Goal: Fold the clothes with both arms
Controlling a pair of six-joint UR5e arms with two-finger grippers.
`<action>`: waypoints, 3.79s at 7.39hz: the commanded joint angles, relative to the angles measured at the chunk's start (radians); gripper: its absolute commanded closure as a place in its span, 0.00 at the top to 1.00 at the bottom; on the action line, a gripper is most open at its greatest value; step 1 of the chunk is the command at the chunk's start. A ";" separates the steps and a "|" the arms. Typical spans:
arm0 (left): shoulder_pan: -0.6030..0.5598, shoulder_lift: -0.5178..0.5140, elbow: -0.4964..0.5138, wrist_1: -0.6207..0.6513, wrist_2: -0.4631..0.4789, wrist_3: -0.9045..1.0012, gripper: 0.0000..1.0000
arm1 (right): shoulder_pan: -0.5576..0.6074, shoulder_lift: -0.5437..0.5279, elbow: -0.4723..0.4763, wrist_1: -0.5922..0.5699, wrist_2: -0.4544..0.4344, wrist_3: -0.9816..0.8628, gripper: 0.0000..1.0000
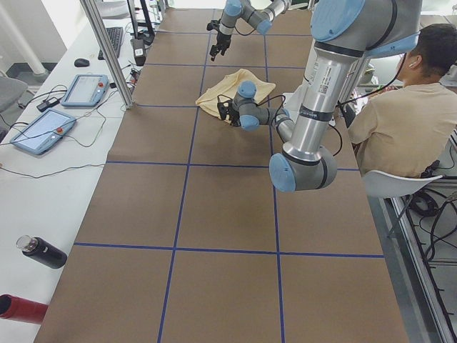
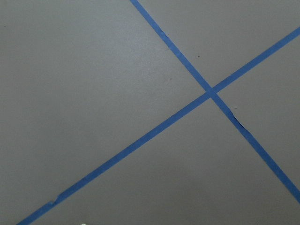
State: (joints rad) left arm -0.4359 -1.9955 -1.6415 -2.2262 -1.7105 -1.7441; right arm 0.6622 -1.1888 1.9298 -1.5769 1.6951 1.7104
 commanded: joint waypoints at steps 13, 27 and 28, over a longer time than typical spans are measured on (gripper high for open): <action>-0.343 -0.381 0.546 -0.139 -0.012 0.336 0.58 | -0.329 0.043 0.003 0.113 -0.167 0.242 1.00; -0.363 -0.299 0.422 -0.128 -0.110 0.328 0.60 | -0.345 0.049 -0.132 0.167 -0.166 0.419 0.00; -0.363 -0.299 0.411 -0.124 -0.110 0.327 0.60 | -0.343 0.049 -0.121 0.166 -0.161 0.419 0.00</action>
State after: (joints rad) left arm -0.7992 -2.2949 -1.2223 -2.3537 -1.8208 -1.4165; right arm 0.3174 -1.1401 1.7999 -1.4100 1.5298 2.1293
